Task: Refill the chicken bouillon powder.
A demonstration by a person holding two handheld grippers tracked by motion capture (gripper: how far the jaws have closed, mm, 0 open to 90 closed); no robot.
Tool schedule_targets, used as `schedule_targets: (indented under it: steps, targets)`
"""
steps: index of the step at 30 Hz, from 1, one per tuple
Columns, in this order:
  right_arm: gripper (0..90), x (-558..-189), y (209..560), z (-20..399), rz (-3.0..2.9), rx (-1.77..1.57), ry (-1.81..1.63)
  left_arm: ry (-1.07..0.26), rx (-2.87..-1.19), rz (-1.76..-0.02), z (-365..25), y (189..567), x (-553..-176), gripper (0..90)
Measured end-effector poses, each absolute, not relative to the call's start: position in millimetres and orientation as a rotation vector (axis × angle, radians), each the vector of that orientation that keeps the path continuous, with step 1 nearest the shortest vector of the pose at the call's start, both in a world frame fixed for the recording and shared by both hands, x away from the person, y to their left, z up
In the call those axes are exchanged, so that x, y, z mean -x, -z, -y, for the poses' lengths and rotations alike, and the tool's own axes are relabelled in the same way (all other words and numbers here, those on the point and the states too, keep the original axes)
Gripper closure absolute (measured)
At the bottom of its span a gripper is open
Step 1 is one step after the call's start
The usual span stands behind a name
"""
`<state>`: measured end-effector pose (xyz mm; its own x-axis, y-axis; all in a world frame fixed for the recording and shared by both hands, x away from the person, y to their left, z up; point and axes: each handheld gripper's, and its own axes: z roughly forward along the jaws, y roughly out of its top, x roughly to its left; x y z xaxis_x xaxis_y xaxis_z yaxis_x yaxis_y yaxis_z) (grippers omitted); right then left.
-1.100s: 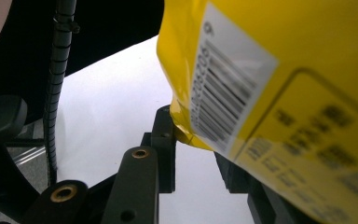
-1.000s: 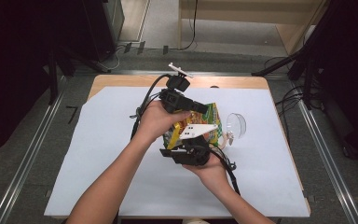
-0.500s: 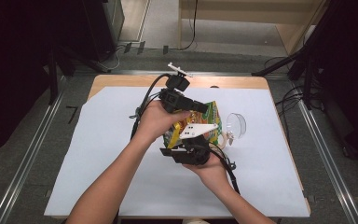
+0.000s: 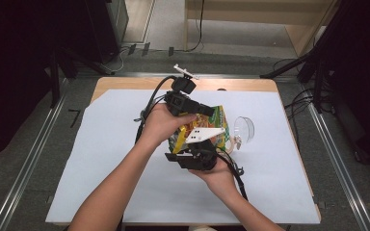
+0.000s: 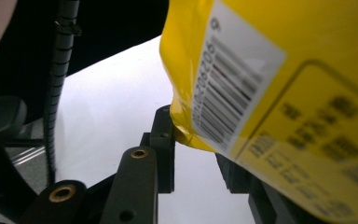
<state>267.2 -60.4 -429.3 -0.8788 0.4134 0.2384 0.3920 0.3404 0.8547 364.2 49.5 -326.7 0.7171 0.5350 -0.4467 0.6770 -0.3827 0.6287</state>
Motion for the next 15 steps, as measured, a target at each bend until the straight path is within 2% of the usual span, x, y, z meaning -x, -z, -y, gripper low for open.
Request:
schedule_targets:
  steps: [15]
  targets:
    - [70.1, -267.9, 427.5, 61.5, -2.541, -0.790, -1.637, 0.188, -2.096, -0.922, -45.7, 323.7, -364.5, 79.5]
